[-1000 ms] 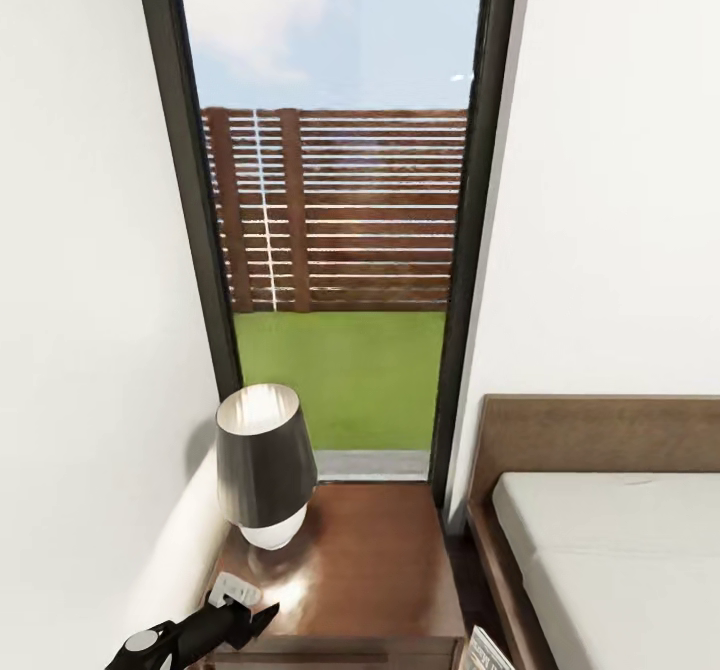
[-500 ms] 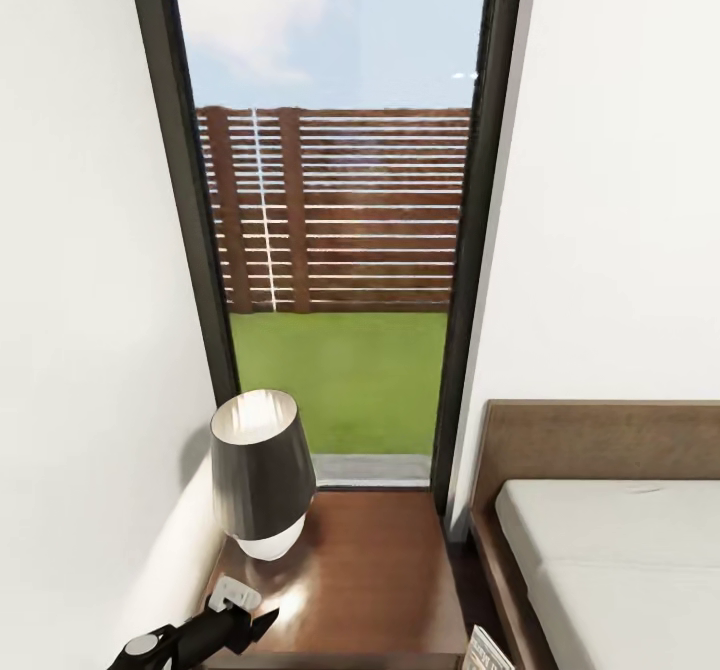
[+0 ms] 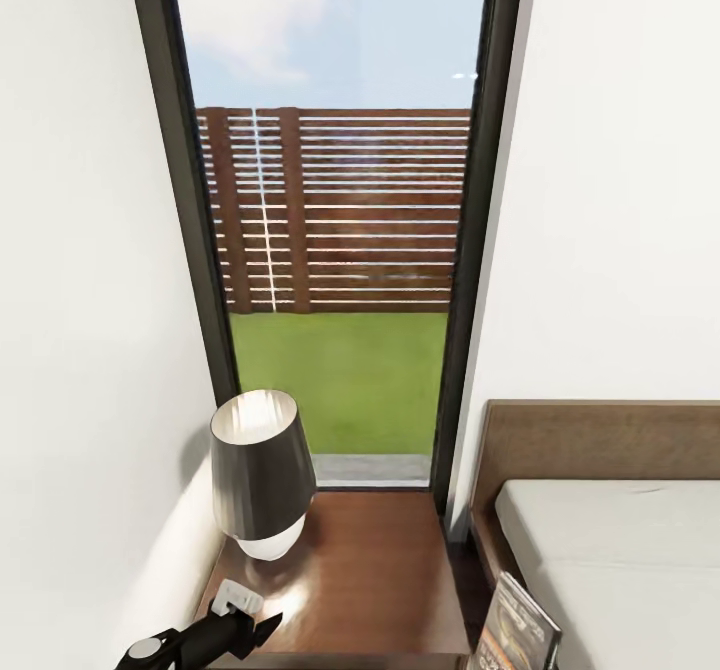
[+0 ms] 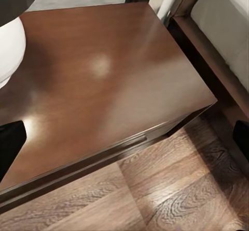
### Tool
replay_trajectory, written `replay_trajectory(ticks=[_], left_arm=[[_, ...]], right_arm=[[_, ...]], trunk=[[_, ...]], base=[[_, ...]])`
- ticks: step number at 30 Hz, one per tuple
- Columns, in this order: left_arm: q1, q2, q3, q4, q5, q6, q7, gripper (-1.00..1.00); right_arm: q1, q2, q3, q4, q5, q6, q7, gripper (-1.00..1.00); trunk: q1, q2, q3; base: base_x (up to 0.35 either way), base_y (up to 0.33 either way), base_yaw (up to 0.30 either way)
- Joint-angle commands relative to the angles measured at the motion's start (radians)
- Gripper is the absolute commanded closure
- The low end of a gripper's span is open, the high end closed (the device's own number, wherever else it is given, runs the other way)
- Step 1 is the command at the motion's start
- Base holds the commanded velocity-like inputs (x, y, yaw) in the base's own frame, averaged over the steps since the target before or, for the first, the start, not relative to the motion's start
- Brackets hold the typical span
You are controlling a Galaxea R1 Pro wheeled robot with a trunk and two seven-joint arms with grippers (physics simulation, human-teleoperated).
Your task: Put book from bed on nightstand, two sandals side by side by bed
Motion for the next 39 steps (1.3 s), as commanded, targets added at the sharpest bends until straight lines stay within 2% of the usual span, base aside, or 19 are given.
replay_trajectory(ticks=[1,4,7,10,19,22,26,30,32,39], left_arm=[[-0.001,-0.001,0.008,0.0,-0.011,-0.006,-0.004,-1.0],[-0.001,0.0,0.008,0.0,-0.011,-0.006,-0.004,-1.0],[-0.001,-0.001,0.008,0.0,-0.011,-0.006,-0.004,-1.0],[-0.001,0.0,0.008,0.0,-0.011,-0.006,-0.005,-1.0],[-0.001,-0.001,0.008,0.0,-0.011,-0.006,-0.006,-1.0],[-0.001,-0.001,0.008,0.0,-0.01,-0.006,-0.005,-1.0],[-0.001,-0.001,0.007,0.0,-0.01,-0.006,-0.004,-1.0],[-0.001,-0.001,0.007,0.001,-0.01,-0.006,-0.004,-1.0],[-0.001,-0.001,0.006,0.001,-0.011,-0.006,-0.004,-1.0],[-0.001,-0.005,0.006,0.002,-0.01,-0.006,-0.003,-1.0]], right_arm=[[-0.001,-0.002,-0.002,-0.022,0.012,0.01,0.026,1.0],[-0.001,-0.004,-0.003,-0.116,0.012,0.097,0.08,1.0],[-0.001,-0.004,-0.003,-0.154,0.012,0.119,0.106,1.0],[-0.001,-0.004,-0.003,-0.166,0.012,0.127,0.161,1.0],[-0.001,-0.006,-0.004,-0.172,0.012,0.127,0.179,1.0],[-0.001,-0.015,-0.004,-0.193,0.011,0.128,0.18,1.0],[-0.001,-0.057,-0.004,-0.221,-0.042,0.129,0.237,1.0],[-0.001,-0.107,-0.004,-0.227,-0.17,0.158,0.346,1.0],[-0.001,-0.124,-0.004,-0.228,-0.201,0.177,0.365,1.0],[-0.001,-0.14,-0.004,-0.23,-0.223,0.218,0.38,1.0]], trunk=[[0.0,-0.001,-0.001],[0.0,-0.001,-0.001],[0.0,-0.001,-0.001],[0.0,-0.001,-0.001],[0.0,-0.001,-0.001],[0.0,-0.001,-0.001],[0.0,-0.001,-0.001],[0.0,-0.001,-0.001],[0.0,-0.001,-0.001],[0.0,-0.001,-0.001]], base=[[0.0,0.0,0.0],[0.0,0.0,0.0],[0.0,0.0,0.0],[0.0,0.0,0.0],[0.0,0.0,0.0],[0.0,0.0,0.0],[0.0,0.0,0.0],[0.0,0.0,0.0],[0.0,0.0,0.0],[0.0,0.0,0.0]])
